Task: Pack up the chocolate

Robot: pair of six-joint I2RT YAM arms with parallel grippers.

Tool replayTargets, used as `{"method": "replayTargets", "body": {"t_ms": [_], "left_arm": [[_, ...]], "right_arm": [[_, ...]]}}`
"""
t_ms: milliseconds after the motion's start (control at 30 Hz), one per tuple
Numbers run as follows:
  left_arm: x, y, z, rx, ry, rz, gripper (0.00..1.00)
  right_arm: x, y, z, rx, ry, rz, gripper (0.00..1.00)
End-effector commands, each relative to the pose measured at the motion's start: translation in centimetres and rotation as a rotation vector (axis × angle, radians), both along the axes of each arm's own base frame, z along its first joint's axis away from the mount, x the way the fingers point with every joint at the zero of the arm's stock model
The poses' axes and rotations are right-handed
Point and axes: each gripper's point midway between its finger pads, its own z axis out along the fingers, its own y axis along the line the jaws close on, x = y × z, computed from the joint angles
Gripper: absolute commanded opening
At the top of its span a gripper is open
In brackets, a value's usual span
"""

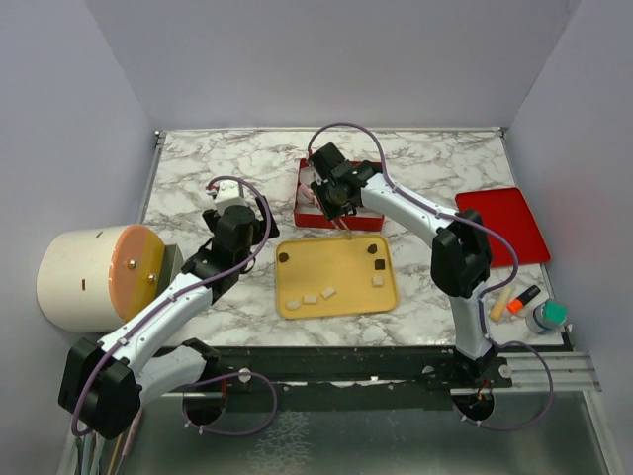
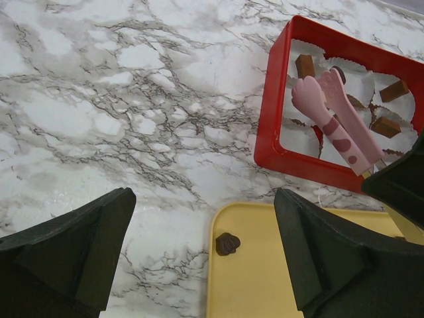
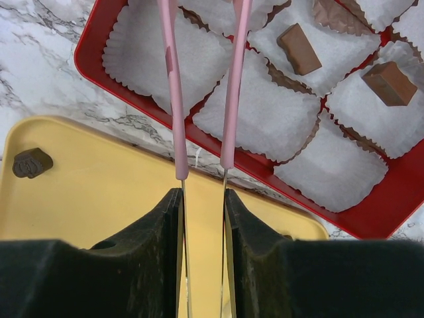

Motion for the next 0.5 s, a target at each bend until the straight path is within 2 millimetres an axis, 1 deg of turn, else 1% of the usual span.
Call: {"method": "replayTargets", "body": {"t_ms": [0, 100, 467], "left_arm": [[0.17, -0.04, 0.00, -0.019, -0.008, 0.003, 0.98], [0.16, -0.07, -0.06, -0.020, -0.005, 0.001, 0.98], [0.22, -0.13, -0.06, -0.020, -0.006, 0.000, 0.98]], "right_arm": [[0.00, 0.37, -0.76, 0.013, 0.012, 0.007, 0.31], [0.09, 0.31, -0.76, 0.013, 0.010, 0.004, 0.34], [0.27, 0.31, -0.87, 0.013, 0.012, 0.001, 0.37]]}}
